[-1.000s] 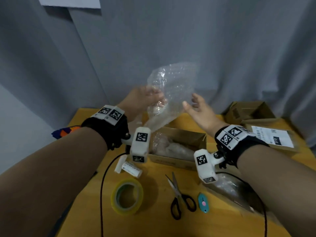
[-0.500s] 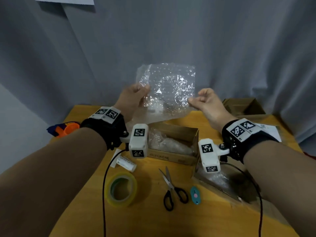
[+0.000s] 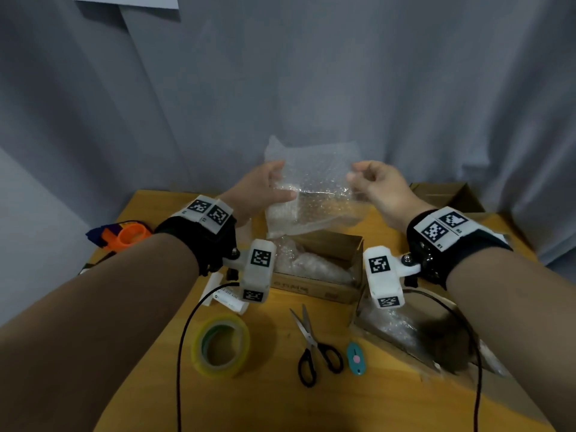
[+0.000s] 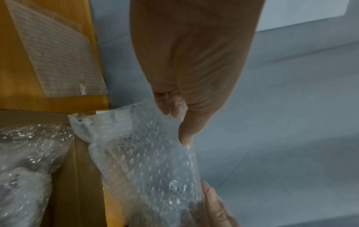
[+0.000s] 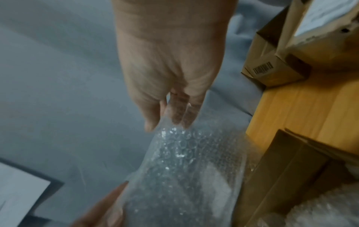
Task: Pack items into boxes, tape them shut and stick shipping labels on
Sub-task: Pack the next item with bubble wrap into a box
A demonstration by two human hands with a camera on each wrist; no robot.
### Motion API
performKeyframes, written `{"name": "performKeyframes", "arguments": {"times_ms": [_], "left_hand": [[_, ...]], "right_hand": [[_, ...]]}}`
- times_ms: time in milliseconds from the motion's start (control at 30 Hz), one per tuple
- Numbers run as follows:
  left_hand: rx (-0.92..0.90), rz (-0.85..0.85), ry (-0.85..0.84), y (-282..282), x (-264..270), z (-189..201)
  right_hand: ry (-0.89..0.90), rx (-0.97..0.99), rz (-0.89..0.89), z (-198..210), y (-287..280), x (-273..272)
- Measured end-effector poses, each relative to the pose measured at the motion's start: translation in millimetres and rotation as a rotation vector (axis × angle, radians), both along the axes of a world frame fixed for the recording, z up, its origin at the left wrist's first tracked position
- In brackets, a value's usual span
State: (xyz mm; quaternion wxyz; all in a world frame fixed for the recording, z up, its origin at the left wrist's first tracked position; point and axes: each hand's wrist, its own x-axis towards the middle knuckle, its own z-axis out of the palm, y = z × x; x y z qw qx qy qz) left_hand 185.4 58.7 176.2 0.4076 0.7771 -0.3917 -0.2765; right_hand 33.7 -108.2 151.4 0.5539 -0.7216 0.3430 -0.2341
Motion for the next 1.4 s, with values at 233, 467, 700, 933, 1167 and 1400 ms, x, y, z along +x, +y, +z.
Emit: {"name": "performKeyframes", "arguments": {"times_ms": [233, 467, 700, 933, 1167, 1400], "left_hand": [[0.085, 0.046, -0.322, -15.9, 9.2, 2.2], [0.006, 0.132, -0.375, -14.9, 20.1, -7.3], [-0.206, 0.215, 0.01, -4.1, 12.3, -18.1], [-0.111, 0.093, 0.178, -2.3, 8.1, -33.8], [0.012, 0.16, 0.052, 1.4, 12.9, -31.7], [-0.084, 0.233, 0.182, -11.7, 5.5, -27.3]], "right_hand": [[0.264, -0.198, 0.175, 6.5, -1.9, -3.8], [0.167, -0.268, 0.049, -3.3, -0.5, -3.2], [-0.067, 0.016, -0.01, -13.5, 9.5, -2.8], [-0.21, 0.124, -0.19, -15.6, 20.8, 3.4], [-0.164, 0.087, -0.242, -21.8, 10.8, 1.8], [0.307, -0.276, -0.1, -24.5, 6.0, 0.1]]}}
